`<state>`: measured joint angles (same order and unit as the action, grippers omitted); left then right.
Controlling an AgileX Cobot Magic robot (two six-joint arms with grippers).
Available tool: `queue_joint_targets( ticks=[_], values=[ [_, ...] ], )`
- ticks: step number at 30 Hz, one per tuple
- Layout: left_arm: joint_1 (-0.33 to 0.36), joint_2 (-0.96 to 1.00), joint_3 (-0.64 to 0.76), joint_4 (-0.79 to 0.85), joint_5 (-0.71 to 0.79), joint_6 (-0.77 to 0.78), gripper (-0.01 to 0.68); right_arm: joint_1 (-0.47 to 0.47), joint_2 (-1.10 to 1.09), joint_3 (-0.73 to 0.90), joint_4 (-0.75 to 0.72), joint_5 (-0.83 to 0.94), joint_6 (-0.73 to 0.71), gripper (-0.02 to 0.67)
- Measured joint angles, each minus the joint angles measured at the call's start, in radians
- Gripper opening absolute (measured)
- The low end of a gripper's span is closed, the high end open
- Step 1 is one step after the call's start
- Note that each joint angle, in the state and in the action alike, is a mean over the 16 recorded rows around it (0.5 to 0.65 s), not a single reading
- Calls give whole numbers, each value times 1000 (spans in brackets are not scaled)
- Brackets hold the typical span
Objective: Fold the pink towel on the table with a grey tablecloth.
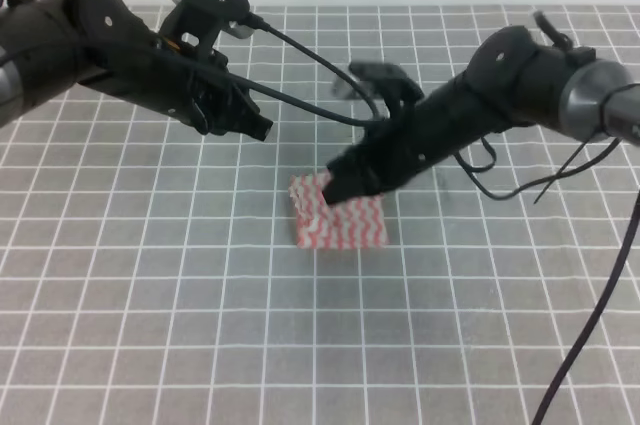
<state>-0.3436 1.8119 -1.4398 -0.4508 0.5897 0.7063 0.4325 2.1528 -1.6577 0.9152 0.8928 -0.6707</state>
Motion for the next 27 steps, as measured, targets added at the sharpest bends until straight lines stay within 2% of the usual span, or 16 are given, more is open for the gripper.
queue_joint_targets(
  ticks=[5, 15, 27],
  values=[
    [0, 0, 0, -2, -3, 0, -2, 8, 24, 2, -69, 15, 36, -8],
    [0, 0, 0, -22, 21, 1, -2, 24, 39, -9, -74, 25, 45, -16],
    [-10, 40, 1, -213, 134, 122, -2, -18, -12, -26, -246, 45, 121, -17]
  ],
)
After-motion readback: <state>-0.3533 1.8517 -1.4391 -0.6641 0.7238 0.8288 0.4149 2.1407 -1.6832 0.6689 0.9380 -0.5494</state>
